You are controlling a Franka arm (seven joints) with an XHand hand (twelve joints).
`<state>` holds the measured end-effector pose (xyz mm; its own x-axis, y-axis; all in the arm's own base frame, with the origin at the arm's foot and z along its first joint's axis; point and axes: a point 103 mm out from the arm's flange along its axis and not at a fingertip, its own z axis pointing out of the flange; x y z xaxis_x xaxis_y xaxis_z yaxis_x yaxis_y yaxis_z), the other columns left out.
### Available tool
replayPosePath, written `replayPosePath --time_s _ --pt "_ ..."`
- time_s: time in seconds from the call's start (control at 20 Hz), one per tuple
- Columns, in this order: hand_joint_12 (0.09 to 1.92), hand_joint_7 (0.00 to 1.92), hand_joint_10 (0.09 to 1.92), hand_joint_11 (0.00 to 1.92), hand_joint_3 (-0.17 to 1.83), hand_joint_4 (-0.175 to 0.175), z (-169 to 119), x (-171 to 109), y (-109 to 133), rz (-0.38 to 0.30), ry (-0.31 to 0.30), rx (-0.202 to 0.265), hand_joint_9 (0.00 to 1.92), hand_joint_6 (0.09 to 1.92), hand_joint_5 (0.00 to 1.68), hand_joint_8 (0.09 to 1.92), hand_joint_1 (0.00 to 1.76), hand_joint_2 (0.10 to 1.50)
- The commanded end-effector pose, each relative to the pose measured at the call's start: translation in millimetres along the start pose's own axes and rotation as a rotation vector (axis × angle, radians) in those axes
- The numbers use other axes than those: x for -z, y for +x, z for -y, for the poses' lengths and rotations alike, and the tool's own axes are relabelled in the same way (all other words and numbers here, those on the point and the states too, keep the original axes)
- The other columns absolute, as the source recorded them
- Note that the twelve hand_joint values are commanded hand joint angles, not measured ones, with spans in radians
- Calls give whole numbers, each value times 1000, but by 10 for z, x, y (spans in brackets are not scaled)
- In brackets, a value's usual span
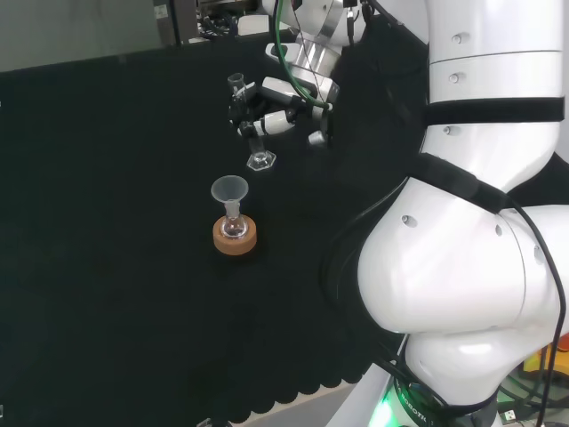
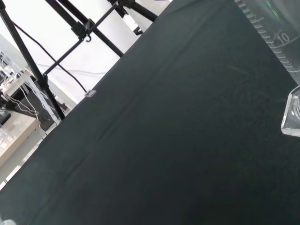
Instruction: Put the graduated cylinder back on the table.
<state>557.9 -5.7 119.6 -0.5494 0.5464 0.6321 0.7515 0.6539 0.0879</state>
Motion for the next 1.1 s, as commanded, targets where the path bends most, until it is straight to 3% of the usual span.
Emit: replayPosePath --time_s 0.05,0.6,1.1 --pt "811 925 87 1134 2 -175 -20 -46 -113 -6 -45 6 1345 1115 907 1110 1245 1148" --pt "827 904 87 1121 2 -175 -26 -207 -293 -27 -119 -22 1325 1144 889 1142 1240 1158" --pt "830 897 87 1116 2 -175 -49 -307 -356 -45 -145 -29 1317 1151 885 1150 1238 1161"
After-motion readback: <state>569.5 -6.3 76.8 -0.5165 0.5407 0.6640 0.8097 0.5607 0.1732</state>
